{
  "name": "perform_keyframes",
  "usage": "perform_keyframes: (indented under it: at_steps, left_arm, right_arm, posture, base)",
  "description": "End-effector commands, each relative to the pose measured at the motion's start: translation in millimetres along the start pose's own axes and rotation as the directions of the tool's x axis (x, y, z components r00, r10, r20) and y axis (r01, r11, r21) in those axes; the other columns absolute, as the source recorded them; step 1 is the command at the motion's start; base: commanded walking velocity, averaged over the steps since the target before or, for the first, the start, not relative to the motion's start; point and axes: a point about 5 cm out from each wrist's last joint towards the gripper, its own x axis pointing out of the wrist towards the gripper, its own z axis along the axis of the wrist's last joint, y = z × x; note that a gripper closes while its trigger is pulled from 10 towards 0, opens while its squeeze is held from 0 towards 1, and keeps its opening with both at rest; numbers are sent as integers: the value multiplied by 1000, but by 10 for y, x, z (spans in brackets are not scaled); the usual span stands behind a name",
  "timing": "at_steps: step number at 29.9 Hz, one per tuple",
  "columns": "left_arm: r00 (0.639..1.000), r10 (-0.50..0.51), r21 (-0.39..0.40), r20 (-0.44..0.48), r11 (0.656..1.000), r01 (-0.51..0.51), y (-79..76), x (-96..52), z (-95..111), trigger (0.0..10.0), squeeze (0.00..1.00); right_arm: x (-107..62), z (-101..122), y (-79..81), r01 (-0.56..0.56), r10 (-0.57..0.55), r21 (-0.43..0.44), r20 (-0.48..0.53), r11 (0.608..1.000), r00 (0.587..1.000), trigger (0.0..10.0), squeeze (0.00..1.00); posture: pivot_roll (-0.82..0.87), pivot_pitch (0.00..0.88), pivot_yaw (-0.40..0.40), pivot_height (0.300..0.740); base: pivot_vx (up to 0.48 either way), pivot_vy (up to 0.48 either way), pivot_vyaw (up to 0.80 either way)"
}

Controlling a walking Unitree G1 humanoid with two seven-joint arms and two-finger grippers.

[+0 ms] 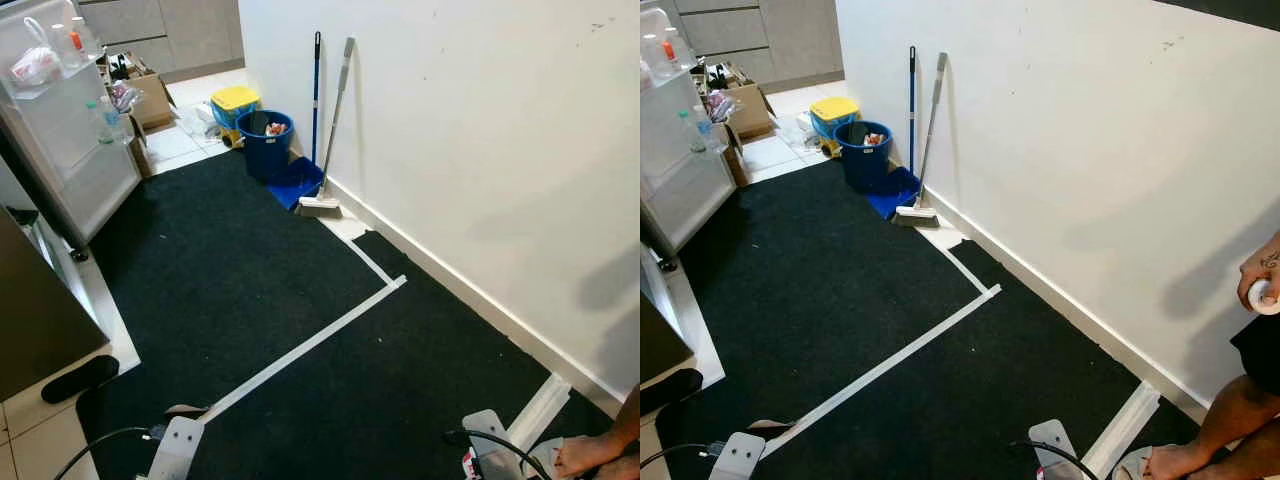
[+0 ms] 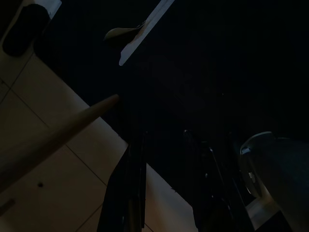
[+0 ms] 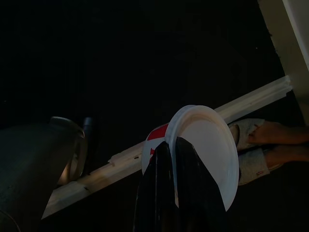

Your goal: Restocking fridge

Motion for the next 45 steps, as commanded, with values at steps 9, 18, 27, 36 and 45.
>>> perform_keyframes:
  at_steps: [9, 18, 27, 36, 45]
  left_arm:
    - [1000, -29, 15, 5, 999, 29, -73, 3, 6, 10000, 333]
    - [1000, -30, 24, 6, 999, 30, -67, 3, 8, 10000, 333]
    - [1000, -30, 30, 5, 999, 30, -63, 2, 4, 10000, 325]
    - [999, -32, 31, 7, 999, 31, -62, 4, 12, 10000, 329]
    - [999, -31, 31, 8, 999, 31, -66, 5, 16, 10000, 333]
  right_arm:
    - [-3, 1, -28, 7, -7, -5, 7, 1000, 1000, 10000, 0]
    - [-1, 7, -25, 8, -8, -3, 6, 1000, 1000, 10000, 0]
    - [0, 10, -22, 9, -9, 1, 7, 1000, 1000, 10000, 0]
    - [-2, -3, -18, 11, -11, 16, 3, 1000, 1000, 10000, 0]
    - [-3, -11, -16, 13, -13, 18, -1, 1000, 1000, 10000, 0]
  posture:
    - [22, 0, -58, 740]
    - [23, 0, -53, 740]
    - [22, 0, -51, 740]
    - [19, 0, -49, 740]
    - [18, 0, -48, 740]
  base:
    - [196, 0, 0]
    - [350, 0, 0]
    - [361, 0, 0]
    - [339, 0, 0]
    - [332, 0, 0]
